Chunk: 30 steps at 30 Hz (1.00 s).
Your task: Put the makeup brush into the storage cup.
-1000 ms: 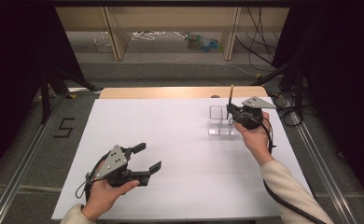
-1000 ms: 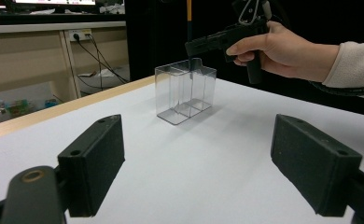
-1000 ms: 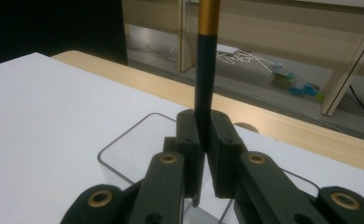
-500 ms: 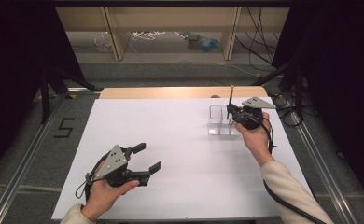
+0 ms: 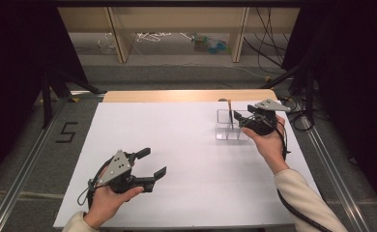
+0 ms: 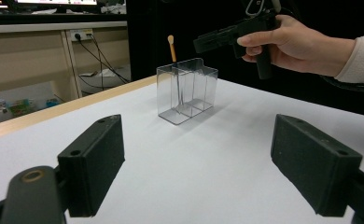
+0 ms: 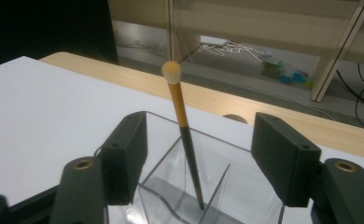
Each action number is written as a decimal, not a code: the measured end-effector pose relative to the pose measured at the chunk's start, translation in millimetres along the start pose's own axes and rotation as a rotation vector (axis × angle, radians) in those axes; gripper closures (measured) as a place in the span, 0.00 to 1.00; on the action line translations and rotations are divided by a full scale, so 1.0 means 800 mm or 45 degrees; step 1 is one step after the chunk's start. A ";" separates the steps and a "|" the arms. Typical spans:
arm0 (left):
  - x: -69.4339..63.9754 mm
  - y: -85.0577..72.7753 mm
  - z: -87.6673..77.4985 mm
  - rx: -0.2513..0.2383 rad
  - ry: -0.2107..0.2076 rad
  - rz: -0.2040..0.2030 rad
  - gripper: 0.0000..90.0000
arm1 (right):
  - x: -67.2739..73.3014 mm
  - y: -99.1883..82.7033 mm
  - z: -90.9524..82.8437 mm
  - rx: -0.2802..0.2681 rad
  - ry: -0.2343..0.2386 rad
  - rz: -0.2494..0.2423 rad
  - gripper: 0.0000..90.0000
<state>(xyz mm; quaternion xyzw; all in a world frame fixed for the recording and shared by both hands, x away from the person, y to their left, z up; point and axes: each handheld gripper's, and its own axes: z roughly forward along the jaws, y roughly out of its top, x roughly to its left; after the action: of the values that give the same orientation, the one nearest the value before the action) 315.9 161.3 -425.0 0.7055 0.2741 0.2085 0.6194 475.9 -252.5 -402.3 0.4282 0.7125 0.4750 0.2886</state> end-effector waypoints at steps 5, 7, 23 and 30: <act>0.001 0.000 0.000 0.001 -0.002 0.013 0.19 | 0.001 -0.002 -0.009 0.020 0.036 0.001 0.34; 0.002 0.000 0.000 0.008 0.002 0.011 0.19 | 0.003 -0.004 -0.015 0.020 0.046 0.005 0.32; 0.006 0.000 -0.002 0.002 0.024 0.000 0.19 | 0.016 -0.007 -0.053 -0.034 0.159 -0.015 0.26; 0.007 0.000 -0.003 0.001 0.033 0.013 0.19 | 0.019 -0.014 -0.069 -0.056 0.205 -0.028 0.24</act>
<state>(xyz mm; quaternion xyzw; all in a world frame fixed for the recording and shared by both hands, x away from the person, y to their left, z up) 319.0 166.6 -425.0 0.7046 0.2784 0.2206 0.6144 420.1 -264.9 -391.7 0.3745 0.7274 0.5202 0.2449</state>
